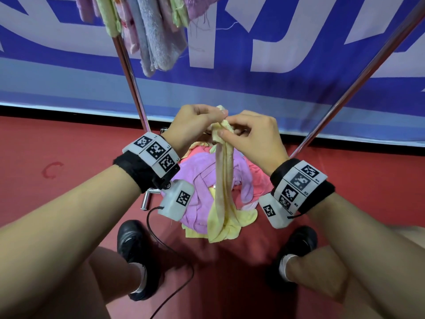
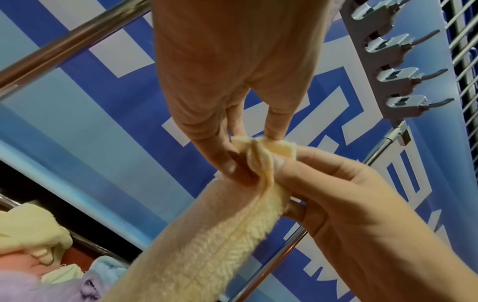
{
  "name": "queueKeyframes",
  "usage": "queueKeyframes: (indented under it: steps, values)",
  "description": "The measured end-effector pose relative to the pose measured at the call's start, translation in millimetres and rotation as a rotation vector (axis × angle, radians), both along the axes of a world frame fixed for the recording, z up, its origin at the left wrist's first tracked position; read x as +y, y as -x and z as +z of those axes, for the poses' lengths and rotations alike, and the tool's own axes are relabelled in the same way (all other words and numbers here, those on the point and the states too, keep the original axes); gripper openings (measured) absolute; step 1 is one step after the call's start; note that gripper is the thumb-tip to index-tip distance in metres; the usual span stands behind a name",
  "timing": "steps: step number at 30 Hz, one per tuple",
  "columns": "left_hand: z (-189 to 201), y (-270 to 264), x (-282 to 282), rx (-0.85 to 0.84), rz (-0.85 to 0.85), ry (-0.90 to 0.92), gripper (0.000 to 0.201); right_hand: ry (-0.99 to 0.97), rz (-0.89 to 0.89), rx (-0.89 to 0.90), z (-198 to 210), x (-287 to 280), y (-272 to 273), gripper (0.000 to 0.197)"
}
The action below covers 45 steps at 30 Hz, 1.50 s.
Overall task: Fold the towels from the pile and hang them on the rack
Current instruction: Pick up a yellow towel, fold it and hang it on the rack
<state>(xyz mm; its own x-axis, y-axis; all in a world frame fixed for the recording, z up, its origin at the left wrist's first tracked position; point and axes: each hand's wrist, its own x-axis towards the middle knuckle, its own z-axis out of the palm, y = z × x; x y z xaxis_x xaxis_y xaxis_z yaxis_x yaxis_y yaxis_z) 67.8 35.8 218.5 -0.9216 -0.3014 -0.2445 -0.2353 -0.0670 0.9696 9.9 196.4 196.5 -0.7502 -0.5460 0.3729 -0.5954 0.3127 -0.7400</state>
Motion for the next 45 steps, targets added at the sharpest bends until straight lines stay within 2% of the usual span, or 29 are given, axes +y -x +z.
queueKeyframes:
  steps: [2, 5, 8, 9, 10, 12, 13, 14, 15, 16, 19, 21, 23, 26, 28, 29, 32, 34, 36, 38, 39, 41, 43, 45]
  values:
    - [2.3, 0.3, -2.5, -0.005, 0.008, 0.000, 0.006, -0.016, 0.039, -0.011, -0.1, 0.4, -1.8, 0.020]
    - [3.2, 2.3, -5.6, -0.024, 0.004, 0.048, 0.018, -0.053, 0.107, -0.034, -0.3, 3.3, -7.7, 0.021]
    - [11.0, -0.4, -10.3, 0.008, -0.161, 0.197, 0.025, 0.052, 0.081, -0.204, 4.5, 7.0, -5.0, 0.017]
    - [15.8, -2.6, -12.4, 0.030, -0.239, 0.243, 0.025, 0.113, 0.052, -0.258, 5.9, 8.8, -0.6, 0.023]
    - [20.8, -5.3, -14.0, 0.049, -0.311, 0.276, 0.025, 0.139, 0.049, -0.326, 6.9, 11.1, 5.0, 0.037]
    - [29.1, -9.9, -15.8, 0.076, -0.414, 0.313, 0.024, 0.077, 0.183, -0.560, 8.9, 14.9, 13.5, 0.065]
    - [31.6, -10.7, -16.2, 0.090, -0.449, 0.307, 0.024, 0.017, 0.285, -0.673, 9.0, 15.7, 14.4, 0.064]
    - [32.6, -11.0, -17.0, 0.104, -0.479, 0.276, 0.026, -0.044, 0.346, -0.734, 7.1, 14.8, 14.2, 0.052]
    - [33.0, -11.2, -18.3, 0.118, -0.498, 0.238, 0.030, -0.089, 0.351, -0.744, 5.6, 13.2, 12.8, 0.040]
    - [32.6, -11.1, -20.1, 0.126, -0.500, 0.210, 0.036, -0.099, 0.311, -0.723, 3.6, 10.6, 11.9, 0.041]
    - [32.5, -9.6, -22.9, 0.139, -0.418, 0.218, 0.040, -0.045, 0.165, -0.675, 0.7, 3.4, 8.3, 0.073]
    - [30.3, -6.5, -20.7, 0.163, -0.258, 0.218, 0.031, 0.021, 0.093, -0.619, 3.8, 0.6, 6.9, 0.077]
    - [26.3, -6.4, -15.9, 0.142, -0.133, 0.143, 0.029, 0.124, 0.016, -0.561, 9.2, -0.5, 6.1, 0.068]
    - [10.3, -9.0, -8.2, 0.017, -0.248, 0.115, 0.057, 0.264, -0.073, -0.525, 17.1, 1.4, 7.1, 0.045]
    - [-2.7, -9.8, 0.5, 0.000, -0.264, 0.061, 0.060, 0.315, -0.117, -0.497, 21.2, 3.8, 9.2, 0.041]
    - [-6.9, -8.6, 3.4, 0.021, -0.215, 0.038, 0.055, 0.342, -0.138, -0.487, 23.0, 5.6, 10.7, 0.041]
    - [-7.3, -7.1, 13.5, 0.105, -0.071, 0.037, 0.019, 0.399, -0.185, -0.465, 29.6, 11.5, 18.2, 0.041]
    - [0.5, -7.4, 19.9, 0.167, -0.054, 0.044, 0.011, 0.408, -0.200, -0.447, 35.2, 15.8, 23.9, 0.038]
    - [11.7, -4.3, 22.6, 0.234, -0.049, 0.056, 0.010, 0.441, -0.085, -0.591, 37.7, 18.7, 25.0, 0.033]
    - [23.8, 3.2, 18.2, 0.268, -0.060, 0.061, 0.008, 0.438, 0.113, -0.866, 33.8, 18.4, 20.9, 0.050]
    - [28.8, 6.9, 13.2, 0.275, -0.078, 0.066, 0.012, 0.389, 0.153, -0.946, 31.0, 17.4, 17.1, 0.053]
    - [32.6, 13.7, 0.4, 0.282, -0.079, 0.104, 0.027, 0.284, 0.140, -0.945, 23.3, 12.9, 12.7, 0.037]
    - [27.6, 20.2, -8.1, 0.256, 0.013, 0.154, 0.027, 0.271, 0.082, -0.882, 19.9, 9.8, 12.5, 0.019]
    - [19.6, 20.7, -5.4, 0.232, 0.130, 0.229, 0.024, 0.307, -0.004, -0.820, 19.6, 8.8, 14.7, 0.018]
